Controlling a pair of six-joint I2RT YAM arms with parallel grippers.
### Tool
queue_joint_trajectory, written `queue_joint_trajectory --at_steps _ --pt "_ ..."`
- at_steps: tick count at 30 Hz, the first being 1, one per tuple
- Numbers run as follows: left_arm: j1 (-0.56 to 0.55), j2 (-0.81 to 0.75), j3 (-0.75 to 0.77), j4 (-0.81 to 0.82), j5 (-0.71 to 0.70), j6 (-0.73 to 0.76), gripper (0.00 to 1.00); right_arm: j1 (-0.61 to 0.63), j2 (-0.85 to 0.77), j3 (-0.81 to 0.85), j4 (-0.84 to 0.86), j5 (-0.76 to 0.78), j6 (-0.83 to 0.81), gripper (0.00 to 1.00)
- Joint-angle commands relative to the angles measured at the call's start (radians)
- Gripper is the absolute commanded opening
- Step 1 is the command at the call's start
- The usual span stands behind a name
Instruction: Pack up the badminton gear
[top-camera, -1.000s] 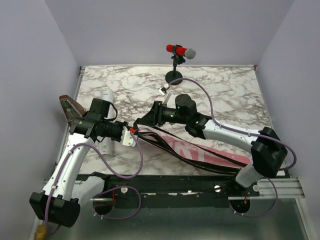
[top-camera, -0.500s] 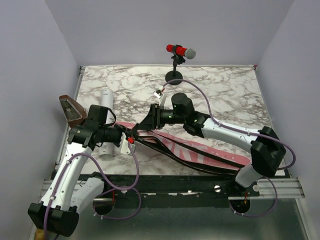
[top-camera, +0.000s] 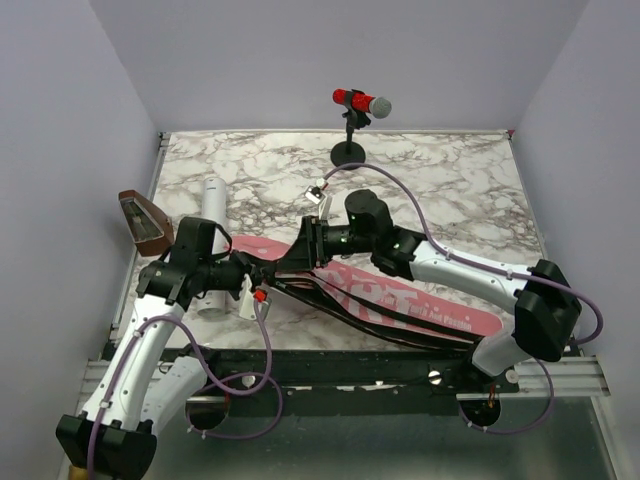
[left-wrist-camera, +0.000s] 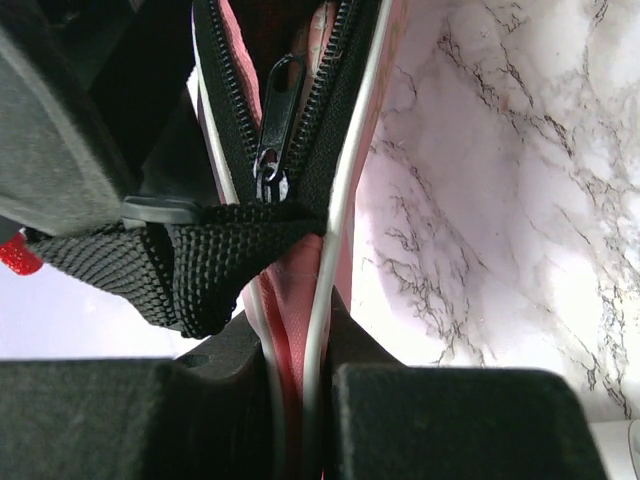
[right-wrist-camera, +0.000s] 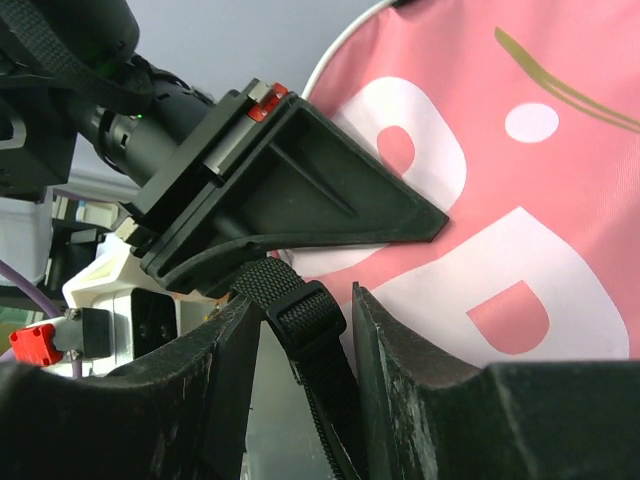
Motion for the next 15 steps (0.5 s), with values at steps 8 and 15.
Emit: queue_joint_trajectory --at_steps 8,15 --pt "-0.01 -0.049 -0.032 0.017 -0.038 0.076 0.0 0.01 -0.002 0.0 -0.111 -0.036 -0.079 0.46" --pt "-0.011 -0.13 -0.1 0.052 -0.02 0.134 0.0 0.022 0.004 0.035 -0.2 -0.031 -0.164 0.45"
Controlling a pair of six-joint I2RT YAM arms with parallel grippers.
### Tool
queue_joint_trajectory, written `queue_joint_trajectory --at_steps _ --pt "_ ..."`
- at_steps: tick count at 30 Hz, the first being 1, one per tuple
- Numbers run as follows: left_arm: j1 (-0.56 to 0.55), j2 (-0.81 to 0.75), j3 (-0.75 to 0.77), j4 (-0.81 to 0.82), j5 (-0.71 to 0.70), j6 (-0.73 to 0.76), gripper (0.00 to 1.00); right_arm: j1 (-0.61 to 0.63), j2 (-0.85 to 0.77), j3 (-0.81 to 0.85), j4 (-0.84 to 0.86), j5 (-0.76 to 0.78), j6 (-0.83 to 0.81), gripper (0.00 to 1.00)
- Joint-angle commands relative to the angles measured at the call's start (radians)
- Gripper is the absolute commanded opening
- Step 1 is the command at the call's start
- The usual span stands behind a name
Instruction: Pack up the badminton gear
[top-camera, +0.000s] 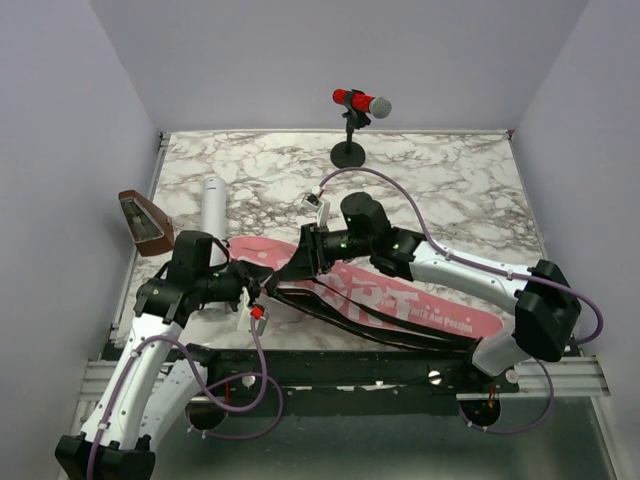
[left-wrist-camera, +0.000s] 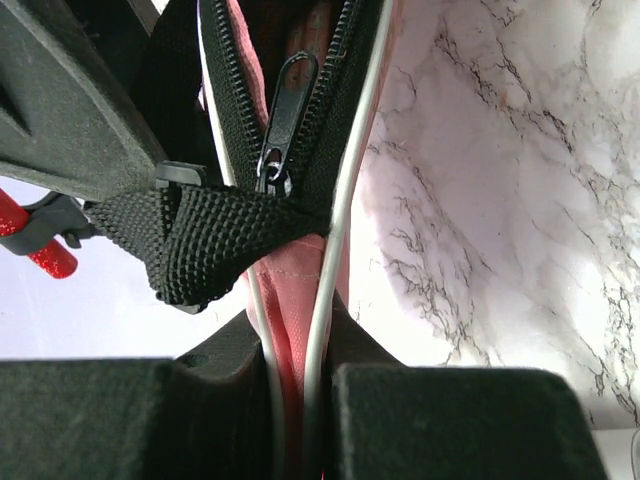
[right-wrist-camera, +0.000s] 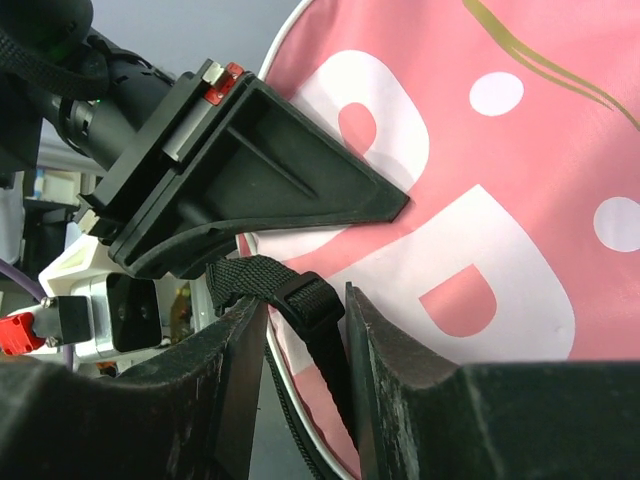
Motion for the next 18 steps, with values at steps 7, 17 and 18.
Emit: queue_joint_trajectory --at_steps 7,17,18 --pt "-0.007 0.113 0.106 -0.101 -0.002 -0.049 0.0 0.012 0.01 0.119 -0.278 0.07 -0.179 0.47" --pt "-0.007 0.225 0.213 -0.246 0.02 -0.15 0.0 0.012 -0.025 0.221 -0.487 0.179 -0.271 0.47" --pt "-0.007 0.228 0.213 -0.251 0.024 -0.159 0.0 0.012 -0.027 0.232 -0.51 0.184 -0.28 0.47"
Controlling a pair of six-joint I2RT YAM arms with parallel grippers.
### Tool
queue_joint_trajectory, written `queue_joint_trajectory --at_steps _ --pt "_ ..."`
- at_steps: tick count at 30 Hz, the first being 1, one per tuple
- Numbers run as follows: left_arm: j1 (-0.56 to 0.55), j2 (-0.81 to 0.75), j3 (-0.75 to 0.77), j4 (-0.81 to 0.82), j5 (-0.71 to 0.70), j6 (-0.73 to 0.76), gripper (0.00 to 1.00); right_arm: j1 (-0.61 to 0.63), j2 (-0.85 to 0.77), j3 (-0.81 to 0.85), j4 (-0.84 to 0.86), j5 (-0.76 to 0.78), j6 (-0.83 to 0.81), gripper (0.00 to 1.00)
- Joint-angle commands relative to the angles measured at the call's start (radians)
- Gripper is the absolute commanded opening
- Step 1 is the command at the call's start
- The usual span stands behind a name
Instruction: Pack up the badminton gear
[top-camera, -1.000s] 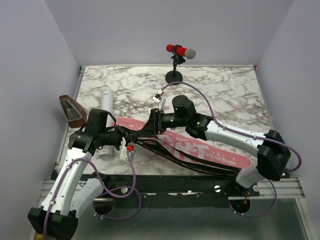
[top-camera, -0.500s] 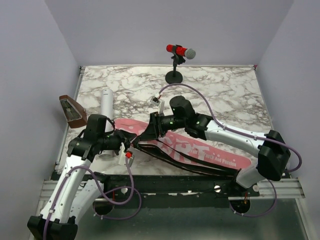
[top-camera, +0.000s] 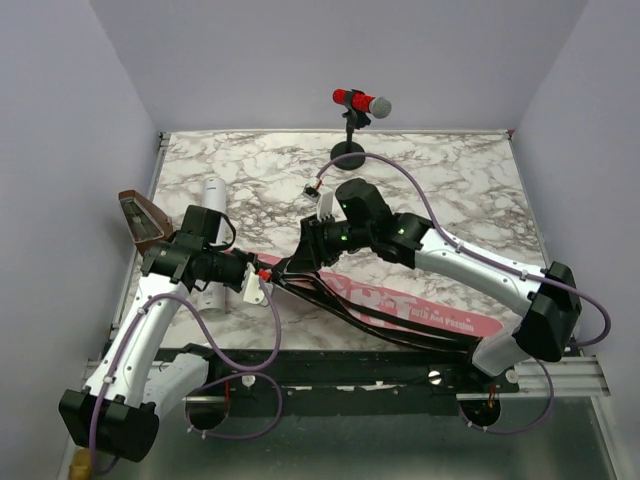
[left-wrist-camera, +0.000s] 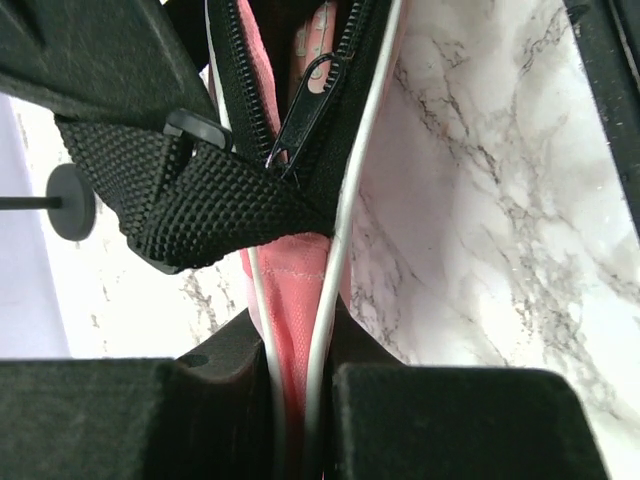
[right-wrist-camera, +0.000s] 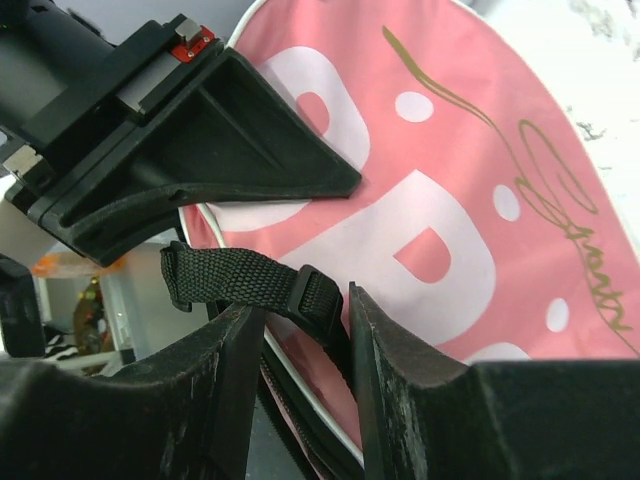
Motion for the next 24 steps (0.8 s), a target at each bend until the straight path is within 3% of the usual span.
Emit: queue_joint_trajectory --at_steps 1,11,15,24 --pt "-0.007 0.021 0.032 -0.104 0.018 -0.021 0.0 0.009 -0.026 0.064 -0.179 0.057 -0.074 0.47" --pt "-0.013 -0.031 -0.011 -0.089 -0.001 0.014 0.0 0.007 -0.008 0.216 -0.401 -0.027 -0.203 0.47" --pt "-0.013 0.007 0.019 -0.142 0.028 -0.009 0.0 0.005 -0.012 0.239 -0.403 -0.033 -0.2 0.52" --pt "-0.011 0.088 0.072 -0.214 0.051 -0.066 0.0 0.007 -0.054 0.253 -0.407 -0.028 -0.212 0.49"
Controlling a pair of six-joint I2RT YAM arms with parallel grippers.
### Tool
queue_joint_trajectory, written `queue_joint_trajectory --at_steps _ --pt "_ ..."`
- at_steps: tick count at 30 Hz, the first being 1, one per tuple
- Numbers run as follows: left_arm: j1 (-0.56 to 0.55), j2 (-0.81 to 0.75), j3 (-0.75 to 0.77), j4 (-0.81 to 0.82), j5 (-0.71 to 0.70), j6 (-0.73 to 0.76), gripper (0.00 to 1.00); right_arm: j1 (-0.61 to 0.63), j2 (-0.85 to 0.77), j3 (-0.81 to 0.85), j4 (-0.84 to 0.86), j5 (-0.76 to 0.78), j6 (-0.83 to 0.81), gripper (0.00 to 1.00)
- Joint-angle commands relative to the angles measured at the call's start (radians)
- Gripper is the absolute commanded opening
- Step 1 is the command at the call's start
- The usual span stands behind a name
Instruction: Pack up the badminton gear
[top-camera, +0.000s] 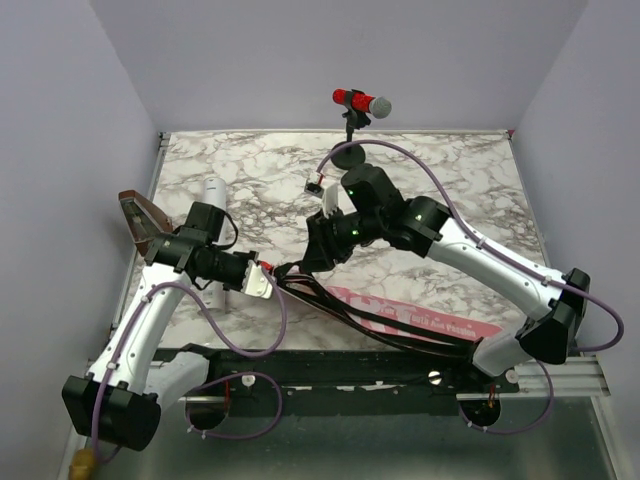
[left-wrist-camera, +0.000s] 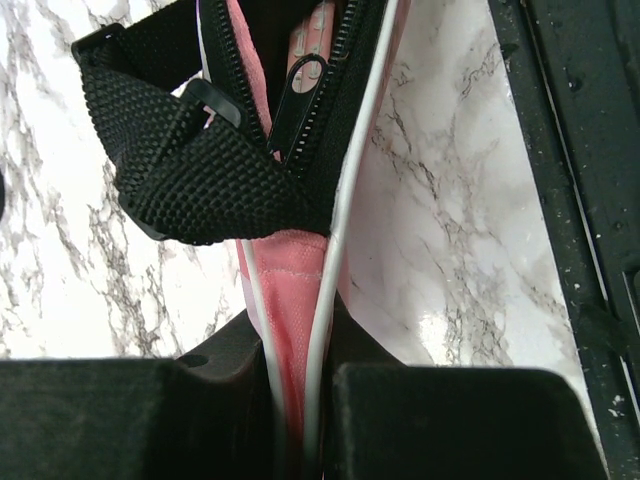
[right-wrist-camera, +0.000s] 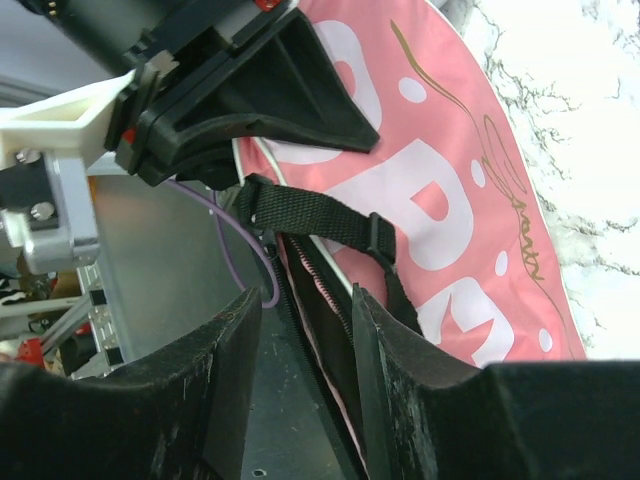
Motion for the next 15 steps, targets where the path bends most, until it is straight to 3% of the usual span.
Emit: queue_joint_trajectory --at_steps 1,10,15 --pt "-0.011 0.035 0.04 -0.112 0.04 0.003 0.0 0.006 -0.039 0.031 -0.03 -0.028 -0.023 0.49" --pt "-0.011 0.058 0.055 -0.114 0.04 -0.023 0.0 0.007 0.025 0.03 0.019 -0.107 0.003 0.52" --pt "-0.011 0.066 0.058 -0.101 0.043 -0.042 0.0 0.012 0.029 -0.056 0.111 -0.183 0.083 0.53"
